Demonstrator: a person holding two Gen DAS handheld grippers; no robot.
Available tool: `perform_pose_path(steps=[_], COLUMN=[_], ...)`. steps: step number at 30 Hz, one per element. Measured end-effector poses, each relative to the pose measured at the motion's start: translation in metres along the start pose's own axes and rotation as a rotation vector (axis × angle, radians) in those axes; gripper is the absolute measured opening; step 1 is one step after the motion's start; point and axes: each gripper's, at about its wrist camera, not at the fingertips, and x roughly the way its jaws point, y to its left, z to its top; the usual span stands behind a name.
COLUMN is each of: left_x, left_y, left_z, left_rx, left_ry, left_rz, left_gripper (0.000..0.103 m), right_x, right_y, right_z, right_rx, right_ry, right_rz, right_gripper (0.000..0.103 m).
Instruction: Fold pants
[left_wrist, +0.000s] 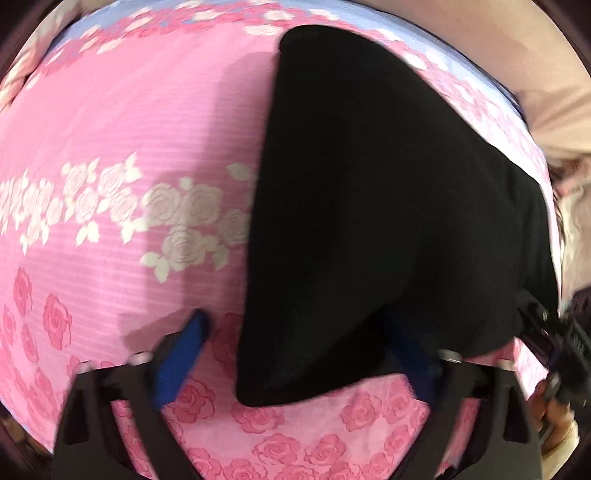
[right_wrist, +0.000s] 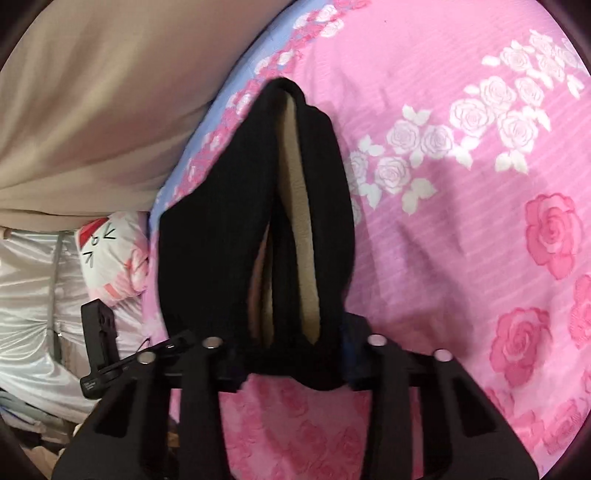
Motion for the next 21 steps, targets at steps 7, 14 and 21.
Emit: perform_pose_path(steps=[7, 14, 21], left_x=[-0.028, -0.020, -0.104], left_y=[-0.019, -0.037, -0.082], left_z=[-0.030, -0.097, -0.070], left_rx=[0.039, 0.004, 0.159], left_ry=[0.101, 0.142, -0.146], left_rz=[-0.117, -0.078, 0.048], left_gripper=[0.026, 0.036, 0.063], right_x=[-0.056, -0.063, -0.111], right_y=[0.015, -0.049, 0.001], right_z=[-0.020, -0.047, -0.037], right_rx=[-0.106, -0.007, -0.235], right_ry=[0.078, 0.114, -0.093], right_rz=[-0.016, -0.094, -0.108], right_gripper=[0.029, 0.058, 0.047])
